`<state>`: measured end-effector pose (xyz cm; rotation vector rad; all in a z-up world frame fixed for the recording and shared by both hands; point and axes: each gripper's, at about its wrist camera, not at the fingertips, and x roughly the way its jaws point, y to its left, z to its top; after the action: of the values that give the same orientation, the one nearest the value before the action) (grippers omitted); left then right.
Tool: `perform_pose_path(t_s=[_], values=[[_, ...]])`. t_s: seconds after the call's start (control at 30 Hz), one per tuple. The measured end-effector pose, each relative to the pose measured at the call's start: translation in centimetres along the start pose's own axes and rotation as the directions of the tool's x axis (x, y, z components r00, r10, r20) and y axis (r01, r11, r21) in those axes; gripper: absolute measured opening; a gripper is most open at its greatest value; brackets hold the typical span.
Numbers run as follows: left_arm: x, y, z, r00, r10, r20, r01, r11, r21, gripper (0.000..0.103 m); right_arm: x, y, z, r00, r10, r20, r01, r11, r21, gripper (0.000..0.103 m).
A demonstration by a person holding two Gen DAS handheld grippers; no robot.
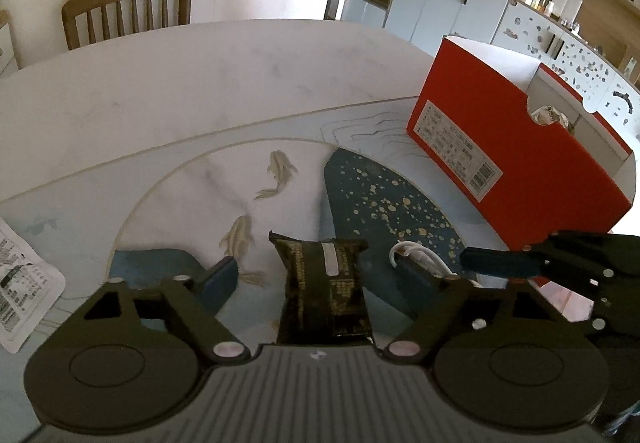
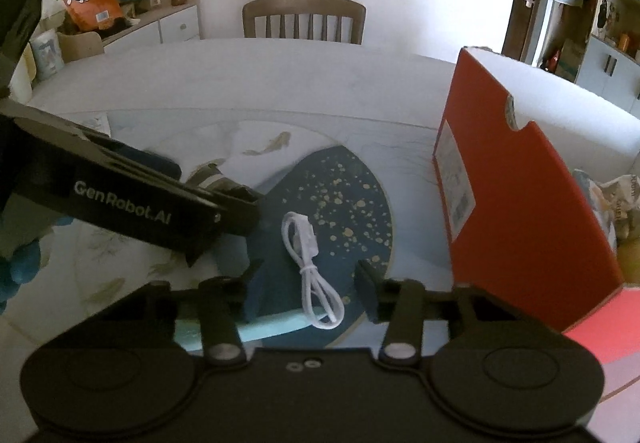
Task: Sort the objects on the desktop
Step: 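Grip the dark striped packet with the left gripper while the right grips the white cable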
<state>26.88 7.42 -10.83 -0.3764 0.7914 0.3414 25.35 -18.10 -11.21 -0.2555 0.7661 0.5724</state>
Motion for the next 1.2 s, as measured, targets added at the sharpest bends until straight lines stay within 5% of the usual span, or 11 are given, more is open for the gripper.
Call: perform_pose_path(t_s=[0.13, 0.4, 0.47, 1.2], values=[[0.1, -0.3, -0.1, 1.0, 0.016, 0.001, -0.016, 1.0, 0.018, 0.063, 0.2, -0.3, 0.3, 1.0, -0.006, -0.004, 0.006, 1.0, 0.013, 0.042], [0.1, -0.2, 0.1, 1.0, 0.014, 0.001, -0.014, 1.0, 0.01, 0.039, 0.5, -0.4, 0.8, 1.0, 0.02, -0.003, -0.02, 1.0, 0.016, 0.022], [0.1, -0.3, 0.1, 1.0, 0.013, -0.001, -0.013, 1.0, 0.011, 0.037, 0.5, -0.5, 0.8, 1.0, 0.026, -0.005, -0.026, 0.999, 0.023, 0.015], [-5.3, -2.9, 1.3, 0.998, 0.007, 0.059, -0.009, 0.999, 0.034, 0.033, -4.6, -0.8, 2.4, 0.997, 0.032, 0.067, -0.036, 0.998, 0.059, 0.014]])
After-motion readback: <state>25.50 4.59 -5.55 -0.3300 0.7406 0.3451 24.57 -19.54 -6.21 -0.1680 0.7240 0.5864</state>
